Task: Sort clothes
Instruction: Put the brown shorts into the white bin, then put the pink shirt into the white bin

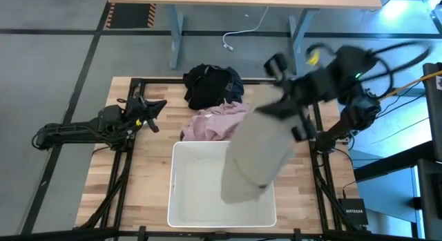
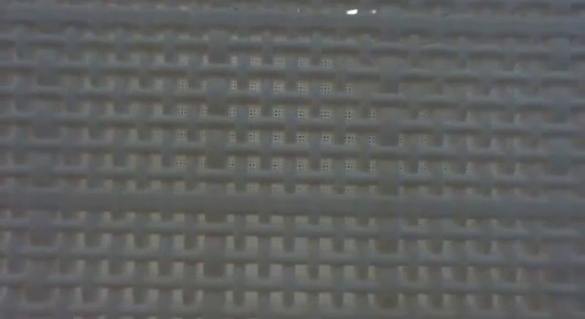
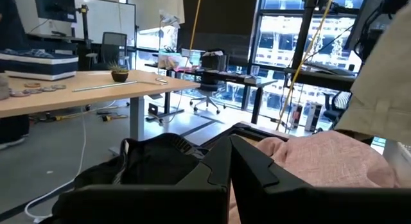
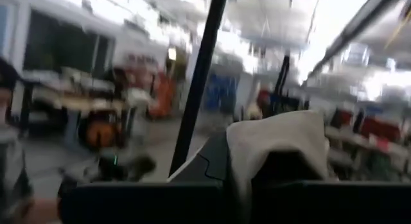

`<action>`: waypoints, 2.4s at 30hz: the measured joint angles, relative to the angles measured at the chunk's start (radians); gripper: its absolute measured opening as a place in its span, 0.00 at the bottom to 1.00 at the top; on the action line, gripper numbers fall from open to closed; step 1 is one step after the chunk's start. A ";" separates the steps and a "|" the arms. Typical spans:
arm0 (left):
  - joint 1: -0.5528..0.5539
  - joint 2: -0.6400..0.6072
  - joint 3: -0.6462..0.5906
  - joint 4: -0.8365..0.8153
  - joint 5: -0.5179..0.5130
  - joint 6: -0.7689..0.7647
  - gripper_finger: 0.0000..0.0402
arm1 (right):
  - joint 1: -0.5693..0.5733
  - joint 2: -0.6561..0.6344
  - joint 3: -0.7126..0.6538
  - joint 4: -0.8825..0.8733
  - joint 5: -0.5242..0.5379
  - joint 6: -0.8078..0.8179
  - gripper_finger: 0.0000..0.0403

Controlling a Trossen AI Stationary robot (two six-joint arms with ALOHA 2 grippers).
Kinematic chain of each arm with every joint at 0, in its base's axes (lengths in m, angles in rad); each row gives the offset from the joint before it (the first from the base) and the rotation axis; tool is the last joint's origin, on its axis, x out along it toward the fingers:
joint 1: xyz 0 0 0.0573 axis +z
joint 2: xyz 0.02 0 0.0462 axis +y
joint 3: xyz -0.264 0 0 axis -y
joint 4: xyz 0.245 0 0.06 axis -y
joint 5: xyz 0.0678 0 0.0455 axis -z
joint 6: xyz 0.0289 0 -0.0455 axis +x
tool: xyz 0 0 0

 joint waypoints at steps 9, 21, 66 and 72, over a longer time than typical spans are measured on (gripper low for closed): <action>0.000 0.000 0.000 0.000 0.000 -0.002 0.00 | 0.049 0.078 0.000 -0.431 0.262 -0.043 0.03; 0.000 0.000 0.000 0.000 0.000 -0.007 0.00 | 0.037 0.197 -0.206 -0.663 0.343 0.005 0.03; -0.101 0.155 0.000 -0.085 0.012 -0.181 0.00 | -0.292 0.182 -0.329 -0.687 0.308 -0.042 0.54; -0.101 0.185 0.000 -0.095 0.013 -0.211 0.00 | -0.476 0.183 -0.375 -0.665 0.325 -0.117 0.54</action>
